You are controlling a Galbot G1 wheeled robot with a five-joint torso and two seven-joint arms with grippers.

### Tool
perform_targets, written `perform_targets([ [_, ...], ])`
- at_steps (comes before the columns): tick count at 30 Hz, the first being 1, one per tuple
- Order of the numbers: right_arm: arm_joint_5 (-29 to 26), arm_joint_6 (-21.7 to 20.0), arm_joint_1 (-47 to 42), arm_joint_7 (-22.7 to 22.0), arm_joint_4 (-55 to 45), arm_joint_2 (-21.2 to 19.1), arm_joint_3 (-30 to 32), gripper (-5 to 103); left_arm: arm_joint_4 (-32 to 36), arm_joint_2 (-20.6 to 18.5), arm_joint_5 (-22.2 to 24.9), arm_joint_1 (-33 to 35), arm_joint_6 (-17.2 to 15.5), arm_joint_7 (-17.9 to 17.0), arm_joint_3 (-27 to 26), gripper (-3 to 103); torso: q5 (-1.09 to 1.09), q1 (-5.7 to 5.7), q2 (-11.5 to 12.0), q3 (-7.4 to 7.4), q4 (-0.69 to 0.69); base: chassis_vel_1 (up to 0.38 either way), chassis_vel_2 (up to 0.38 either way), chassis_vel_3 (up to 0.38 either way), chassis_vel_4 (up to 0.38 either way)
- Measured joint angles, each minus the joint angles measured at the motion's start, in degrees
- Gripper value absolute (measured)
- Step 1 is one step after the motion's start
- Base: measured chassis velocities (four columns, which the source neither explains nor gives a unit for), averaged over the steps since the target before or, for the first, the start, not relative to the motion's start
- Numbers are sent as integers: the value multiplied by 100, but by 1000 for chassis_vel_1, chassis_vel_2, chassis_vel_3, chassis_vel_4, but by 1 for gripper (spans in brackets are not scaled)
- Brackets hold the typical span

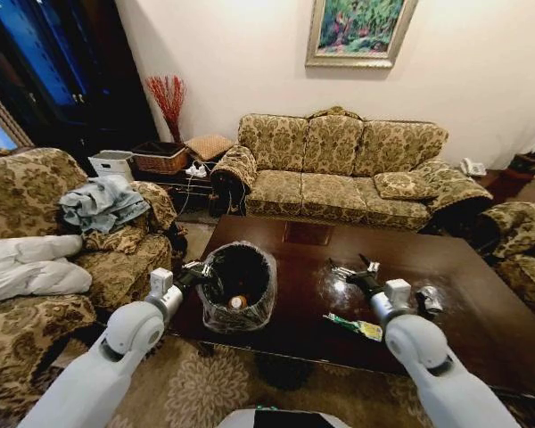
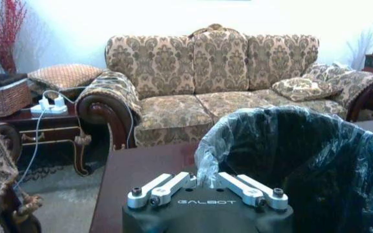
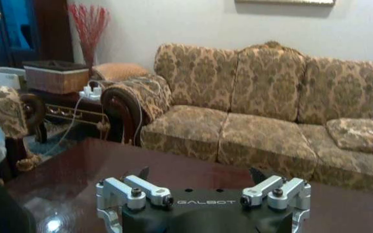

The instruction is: Move to the front of the table and place the trash on the table into the trash bin.

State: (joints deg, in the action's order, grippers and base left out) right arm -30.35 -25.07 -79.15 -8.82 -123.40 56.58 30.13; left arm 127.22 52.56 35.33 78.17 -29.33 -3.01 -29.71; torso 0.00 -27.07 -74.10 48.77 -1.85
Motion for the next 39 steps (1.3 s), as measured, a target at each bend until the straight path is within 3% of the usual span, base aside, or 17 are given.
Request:
perform_targets([
  [11,-61,-238,150,6,235,-30,-78,100,176,38,172,52,-30,-22,-15,4,-1,0,0,0,0,-34,-89,29,93],
  [22,-86,-268,422,180,675,-204,-411,100,266,100,176,99,-42,-22,-23,4,0,1,0,0,1,-175,-311,164,321],
  [23,-1,-179,454,365,841,-267,-483,100,267,97,177,96,-42,-20,0,4,0,1,0,0,2,-233,-354,192,322],
  [25,277,47,605,1160,1350,-526,-621,100,252,45,182,45,-42,-15,85,4,2,1,0,0,2,-170,-251,166,286],
  [26,277,47,605,1160,1350,-526,-621,100,252,45,182,45,-42,-15,85,4,2,1,0,0,2,-170,-200,140,286],
  [27,326,115,668,1472,1512,-628,-657,100,237,13,189,21,-42,-11,118,4,6,2,0,0,1,-128,-200,81,153],
  [29,424,413,899,2698,2160,-1082,-780,100,150,-92,236,-101,-42,33,226,4,6,3,-1,0,2,-82,-75,50,100],
  [30,424,413,899,2698,2160,-1082,-780,100,150,-92,236,-101,-42,33,226,4,6,3,-1,0,2,-82,-48,20,48],
  [33,592,844,1131,3612,2764,-1330,-976,100,113,-99,228,-132,-37,80,254,4,3,-1,0,1,5,0,0,0,0],
  [34,633,908,1386,3895,3042,-1421,-1307,100,171,-47,207,-42,-30,92,197,4,-5,-2,2,2,3,0,0,0,0],
  [39,653,955,1987,4312,3465,-1481,-2160,100,278,87,122,108,-16,61,55,4,2,-3,2,1,-5,38,67,-6,-4],
])
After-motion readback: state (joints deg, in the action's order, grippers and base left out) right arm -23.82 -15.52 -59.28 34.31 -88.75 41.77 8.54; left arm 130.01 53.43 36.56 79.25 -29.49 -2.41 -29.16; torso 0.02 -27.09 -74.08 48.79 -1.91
